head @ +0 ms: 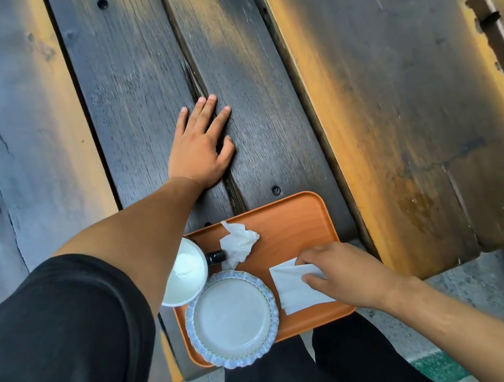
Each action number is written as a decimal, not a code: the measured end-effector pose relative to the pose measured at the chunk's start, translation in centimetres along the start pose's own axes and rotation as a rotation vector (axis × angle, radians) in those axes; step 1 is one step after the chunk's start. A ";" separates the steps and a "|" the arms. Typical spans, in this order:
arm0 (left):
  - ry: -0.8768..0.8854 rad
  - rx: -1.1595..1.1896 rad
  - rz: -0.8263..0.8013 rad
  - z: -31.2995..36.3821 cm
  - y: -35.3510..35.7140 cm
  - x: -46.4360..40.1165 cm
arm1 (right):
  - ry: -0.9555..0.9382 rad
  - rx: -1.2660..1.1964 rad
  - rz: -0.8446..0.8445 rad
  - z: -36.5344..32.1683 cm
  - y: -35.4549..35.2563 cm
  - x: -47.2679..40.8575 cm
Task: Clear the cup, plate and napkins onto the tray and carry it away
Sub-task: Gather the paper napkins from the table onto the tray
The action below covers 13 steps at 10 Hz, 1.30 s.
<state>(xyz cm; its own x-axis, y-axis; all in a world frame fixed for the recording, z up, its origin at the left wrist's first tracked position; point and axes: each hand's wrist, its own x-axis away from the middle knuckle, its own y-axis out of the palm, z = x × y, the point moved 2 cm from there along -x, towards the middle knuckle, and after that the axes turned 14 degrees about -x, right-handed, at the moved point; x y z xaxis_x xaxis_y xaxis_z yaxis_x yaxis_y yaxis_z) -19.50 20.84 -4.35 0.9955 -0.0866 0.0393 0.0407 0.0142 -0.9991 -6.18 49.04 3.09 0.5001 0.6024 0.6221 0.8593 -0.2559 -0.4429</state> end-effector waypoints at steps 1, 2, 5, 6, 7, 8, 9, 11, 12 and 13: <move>-0.007 0.000 -0.006 0.1 -0.1 0.0 | -0.049 0.002 0.087 -0.1 0.2 0.0; -0.006 0.001 -0.006 0.1 -0.2 0.1 | -0.073 0.024 0.129 0.0 0.6 0.1; -0.008 0.006 0.000 0.1 -0.2 0.1 | -0.079 0.186 0.316 0.7 1.5 0.5; -0.005 0.005 0.004 0.1 -0.1 0.1 | -0.051 0.198 0.363 0.9 1.4 0.7; -0.008 0.006 0.006 0.2 -0.1 0.1 | -0.027 0.190 0.450 1.2 1.4 0.8; -0.009 0.008 0.010 0.1 -0.1 0.1 | -0.039 0.166 0.486 1.4 1.6 0.7; -0.006 0.009 0.012 0.2 -0.1 0.1 | -0.055 0.160 0.499 1.7 1.9 0.6; -0.006 0.008 0.005 0.1 -0.1 0.0 | -0.065 0.183 0.492 2.1 2.1 0.3; -0.004 0.008 0.008 0.1 -0.1 0.0 | -0.069 0.181 0.509 2.0 2.1 0.3; -0.004 0.008 0.013 0.1 0.1 0.0 | -0.073 0.171 0.526 2.0 2.0 0.6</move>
<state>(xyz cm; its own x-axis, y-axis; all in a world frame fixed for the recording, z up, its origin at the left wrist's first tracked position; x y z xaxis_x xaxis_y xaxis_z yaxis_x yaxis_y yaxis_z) -19.49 20.95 -4.43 0.9962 -0.0826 0.0262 0.0282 0.0229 -0.9993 -4.34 50.41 1.26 0.8428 0.4791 0.2451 0.4631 -0.4136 -0.7839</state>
